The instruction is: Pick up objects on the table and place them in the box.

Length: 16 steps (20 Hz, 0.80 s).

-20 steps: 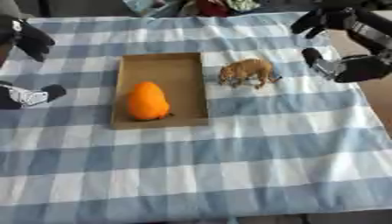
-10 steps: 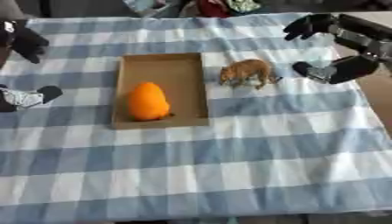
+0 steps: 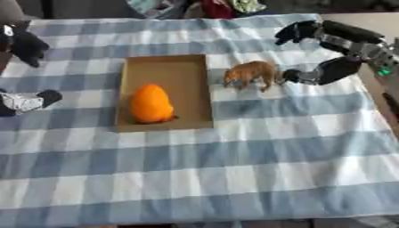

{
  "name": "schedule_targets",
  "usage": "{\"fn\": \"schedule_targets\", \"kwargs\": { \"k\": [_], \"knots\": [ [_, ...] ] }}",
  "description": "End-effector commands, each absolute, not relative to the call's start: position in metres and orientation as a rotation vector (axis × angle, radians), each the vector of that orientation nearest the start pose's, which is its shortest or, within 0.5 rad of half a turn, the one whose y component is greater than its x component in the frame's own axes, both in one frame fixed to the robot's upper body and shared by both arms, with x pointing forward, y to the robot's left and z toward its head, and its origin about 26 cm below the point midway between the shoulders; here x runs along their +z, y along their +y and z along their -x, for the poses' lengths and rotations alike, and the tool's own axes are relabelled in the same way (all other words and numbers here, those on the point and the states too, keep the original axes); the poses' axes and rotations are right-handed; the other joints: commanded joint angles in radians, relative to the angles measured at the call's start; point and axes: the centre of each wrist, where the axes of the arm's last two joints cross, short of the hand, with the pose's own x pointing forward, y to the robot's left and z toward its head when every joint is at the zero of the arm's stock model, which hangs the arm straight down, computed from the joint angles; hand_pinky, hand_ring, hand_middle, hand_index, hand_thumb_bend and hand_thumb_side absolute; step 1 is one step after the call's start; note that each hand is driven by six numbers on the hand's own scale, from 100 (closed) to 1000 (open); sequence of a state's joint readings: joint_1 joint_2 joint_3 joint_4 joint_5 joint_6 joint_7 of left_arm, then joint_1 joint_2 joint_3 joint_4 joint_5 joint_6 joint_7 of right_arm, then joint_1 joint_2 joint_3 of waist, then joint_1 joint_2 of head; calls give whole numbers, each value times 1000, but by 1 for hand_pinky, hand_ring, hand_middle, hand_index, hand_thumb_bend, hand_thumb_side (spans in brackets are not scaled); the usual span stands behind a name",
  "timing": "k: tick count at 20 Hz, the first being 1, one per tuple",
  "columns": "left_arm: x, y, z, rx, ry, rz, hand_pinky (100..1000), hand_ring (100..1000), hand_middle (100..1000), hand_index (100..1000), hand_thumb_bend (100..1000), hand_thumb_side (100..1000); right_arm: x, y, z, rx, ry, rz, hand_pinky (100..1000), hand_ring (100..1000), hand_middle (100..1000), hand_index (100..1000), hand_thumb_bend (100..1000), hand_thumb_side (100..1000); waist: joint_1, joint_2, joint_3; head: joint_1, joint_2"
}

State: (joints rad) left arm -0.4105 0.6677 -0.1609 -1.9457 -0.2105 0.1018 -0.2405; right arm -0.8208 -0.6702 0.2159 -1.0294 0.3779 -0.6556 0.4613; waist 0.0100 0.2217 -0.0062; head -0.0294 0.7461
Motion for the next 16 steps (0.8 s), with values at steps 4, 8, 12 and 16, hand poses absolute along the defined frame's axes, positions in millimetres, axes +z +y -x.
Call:
{"fn": "schedule_targets", "kwargs": {
  "k": [4,8,12,16],
  "knots": [
    [241,272,-308,-1119,-1982,-487,618,542,543,708,570,100,205,-354,-458,1655,-1789,510,820,902,874,867,347,647,2,-20,2,-2,2],
    [239,272,-309,-1120,-1976,-482,618,542,543,708,569,100,200,-349,-465,1631,-1784,508,819,903,874,867,336,651,3,-20,4,-3,4],
    [238,272,-309,-1116,-1973,-480,618,542,543,708,571,100,194,-345,-470,1609,-1775,504,817,901,872,865,330,654,3,-21,5,-5,6],
    [238,272,-309,-1117,-1973,-479,618,542,543,709,570,100,189,-341,-473,1606,-1767,501,814,897,867,865,326,657,3,-22,6,-6,7]
  ]
}}
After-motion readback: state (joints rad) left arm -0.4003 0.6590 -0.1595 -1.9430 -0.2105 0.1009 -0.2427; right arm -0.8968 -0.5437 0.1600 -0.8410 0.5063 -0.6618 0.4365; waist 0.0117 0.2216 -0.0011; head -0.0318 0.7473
